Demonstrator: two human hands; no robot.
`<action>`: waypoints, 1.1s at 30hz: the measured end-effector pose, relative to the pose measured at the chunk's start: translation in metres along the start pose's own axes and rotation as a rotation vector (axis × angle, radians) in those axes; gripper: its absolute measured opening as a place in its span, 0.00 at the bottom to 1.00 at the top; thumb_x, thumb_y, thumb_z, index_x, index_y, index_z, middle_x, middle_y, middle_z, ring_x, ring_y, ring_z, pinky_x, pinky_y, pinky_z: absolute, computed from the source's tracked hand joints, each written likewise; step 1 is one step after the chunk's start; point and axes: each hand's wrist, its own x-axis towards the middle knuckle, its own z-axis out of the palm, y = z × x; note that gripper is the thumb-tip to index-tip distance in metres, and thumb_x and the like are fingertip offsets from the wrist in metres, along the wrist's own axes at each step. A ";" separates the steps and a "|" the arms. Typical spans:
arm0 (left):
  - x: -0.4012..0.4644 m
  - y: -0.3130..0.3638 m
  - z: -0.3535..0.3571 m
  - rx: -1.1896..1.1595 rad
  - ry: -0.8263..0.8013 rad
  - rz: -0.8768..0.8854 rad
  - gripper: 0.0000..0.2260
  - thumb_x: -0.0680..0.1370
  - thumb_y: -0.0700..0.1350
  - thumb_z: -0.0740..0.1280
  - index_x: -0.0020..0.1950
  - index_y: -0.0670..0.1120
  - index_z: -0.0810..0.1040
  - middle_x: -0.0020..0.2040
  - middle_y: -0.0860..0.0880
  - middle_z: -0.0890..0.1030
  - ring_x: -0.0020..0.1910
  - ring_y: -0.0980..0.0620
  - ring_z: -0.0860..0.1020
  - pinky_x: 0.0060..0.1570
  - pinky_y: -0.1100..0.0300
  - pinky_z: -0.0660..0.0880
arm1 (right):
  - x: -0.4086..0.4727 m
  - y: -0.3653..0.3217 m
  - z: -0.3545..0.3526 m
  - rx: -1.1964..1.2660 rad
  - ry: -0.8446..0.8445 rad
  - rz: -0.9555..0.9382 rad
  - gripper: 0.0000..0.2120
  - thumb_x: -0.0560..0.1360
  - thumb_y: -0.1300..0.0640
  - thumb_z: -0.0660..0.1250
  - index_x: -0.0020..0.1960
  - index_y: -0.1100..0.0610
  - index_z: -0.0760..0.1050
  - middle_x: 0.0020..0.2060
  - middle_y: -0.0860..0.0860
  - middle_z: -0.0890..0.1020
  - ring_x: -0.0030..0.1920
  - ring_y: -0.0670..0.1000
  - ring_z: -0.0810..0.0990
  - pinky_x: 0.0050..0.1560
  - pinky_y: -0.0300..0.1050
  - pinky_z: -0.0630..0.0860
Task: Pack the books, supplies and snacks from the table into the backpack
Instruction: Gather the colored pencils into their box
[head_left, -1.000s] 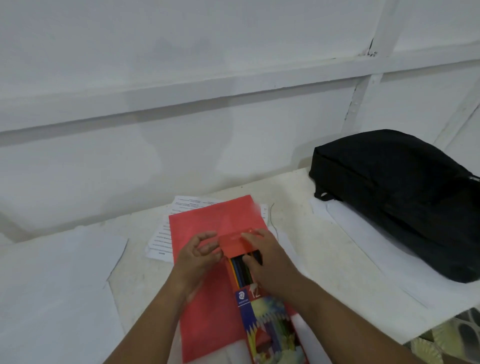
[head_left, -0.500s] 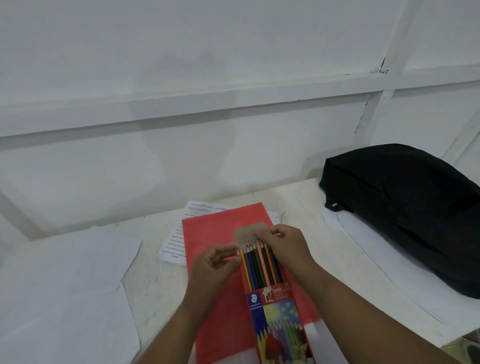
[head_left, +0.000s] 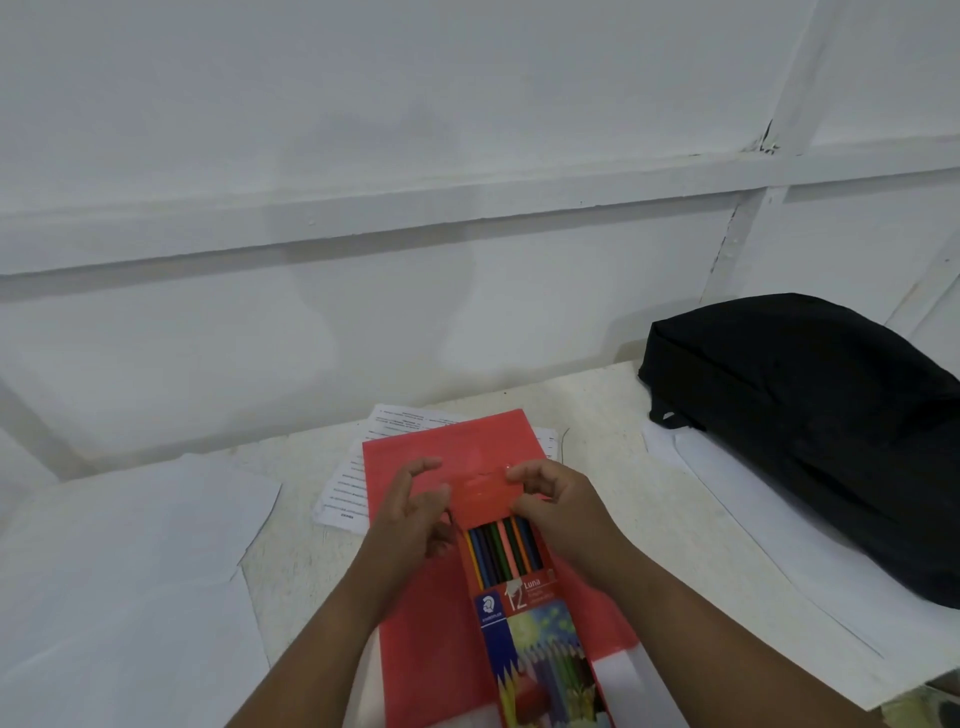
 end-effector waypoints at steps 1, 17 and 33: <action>-0.001 0.003 -0.001 0.067 -0.055 0.026 0.13 0.82 0.41 0.64 0.62 0.58 0.73 0.42 0.52 0.83 0.37 0.54 0.80 0.36 0.63 0.75 | -0.002 -0.002 0.002 0.006 -0.012 -0.007 0.12 0.73 0.63 0.70 0.53 0.51 0.77 0.47 0.54 0.85 0.50 0.57 0.84 0.53 0.57 0.82; -0.008 0.001 -0.048 -0.080 0.153 -0.099 0.10 0.77 0.35 0.69 0.55 0.45 0.84 0.51 0.43 0.86 0.41 0.49 0.84 0.37 0.58 0.81 | -0.073 0.013 -0.010 -0.772 -0.276 -0.185 0.50 0.61 0.36 0.78 0.73 0.36 0.50 0.66 0.36 0.68 0.62 0.41 0.75 0.62 0.45 0.78; -0.040 0.001 -0.027 0.166 -0.135 -0.040 0.12 0.69 0.34 0.78 0.51 0.43 0.84 0.50 0.48 0.87 0.52 0.49 0.85 0.40 0.58 0.82 | -0.065 -0.001 -0.037 -1.074 -0.172 -0.401 0.42 0.66 0.42 0.76 0.75 0.38 0.58 0.72 0.38 0.63 0.70 0.41 0.63 0.66 0.38 0.52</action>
